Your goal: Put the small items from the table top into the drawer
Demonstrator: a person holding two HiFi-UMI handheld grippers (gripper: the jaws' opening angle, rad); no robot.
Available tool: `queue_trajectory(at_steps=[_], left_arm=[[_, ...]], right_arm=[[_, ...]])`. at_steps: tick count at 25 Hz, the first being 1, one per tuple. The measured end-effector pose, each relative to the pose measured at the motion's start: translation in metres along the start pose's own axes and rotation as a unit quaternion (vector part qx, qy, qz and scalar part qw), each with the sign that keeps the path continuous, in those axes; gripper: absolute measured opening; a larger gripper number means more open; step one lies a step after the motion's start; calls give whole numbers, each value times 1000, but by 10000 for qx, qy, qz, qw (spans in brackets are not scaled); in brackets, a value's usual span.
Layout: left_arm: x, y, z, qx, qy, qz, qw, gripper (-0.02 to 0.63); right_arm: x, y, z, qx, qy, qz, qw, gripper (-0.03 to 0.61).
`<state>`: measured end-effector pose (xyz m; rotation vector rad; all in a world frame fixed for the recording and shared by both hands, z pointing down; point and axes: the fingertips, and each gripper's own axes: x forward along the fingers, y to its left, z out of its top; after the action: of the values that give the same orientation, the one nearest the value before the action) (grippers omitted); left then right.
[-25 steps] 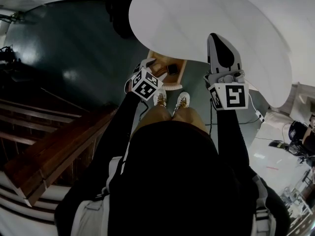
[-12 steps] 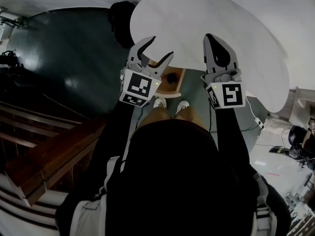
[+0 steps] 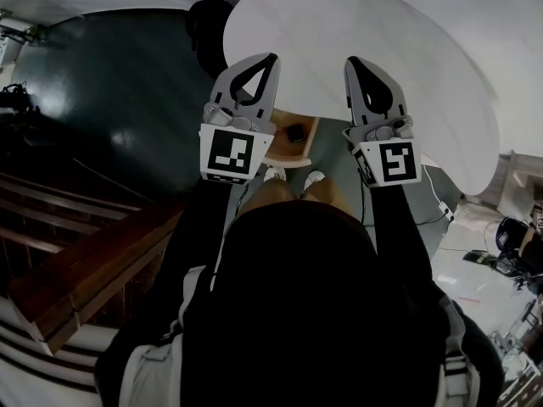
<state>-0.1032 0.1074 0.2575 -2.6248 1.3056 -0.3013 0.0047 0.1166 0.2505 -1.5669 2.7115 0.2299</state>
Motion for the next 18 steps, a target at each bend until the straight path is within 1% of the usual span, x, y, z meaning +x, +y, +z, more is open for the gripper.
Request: queue_trajectory(at_steps=[10, 13, 18], left_arm=[[1, 4, -2, -89, 28, 45, 9999, 14], [2, 1, -2, -91, 42, -6, 9999, 14], [2, -1, -4, -109, 77, -29, 9999, 14]], right_arm=[[1, 3, -3, -1, 69, 124, 9999, 26], [0, 2, -3, 39, 89, 128, 9999, 26], [0, 7, -13, -219, 389, 163, 9989, 26]])
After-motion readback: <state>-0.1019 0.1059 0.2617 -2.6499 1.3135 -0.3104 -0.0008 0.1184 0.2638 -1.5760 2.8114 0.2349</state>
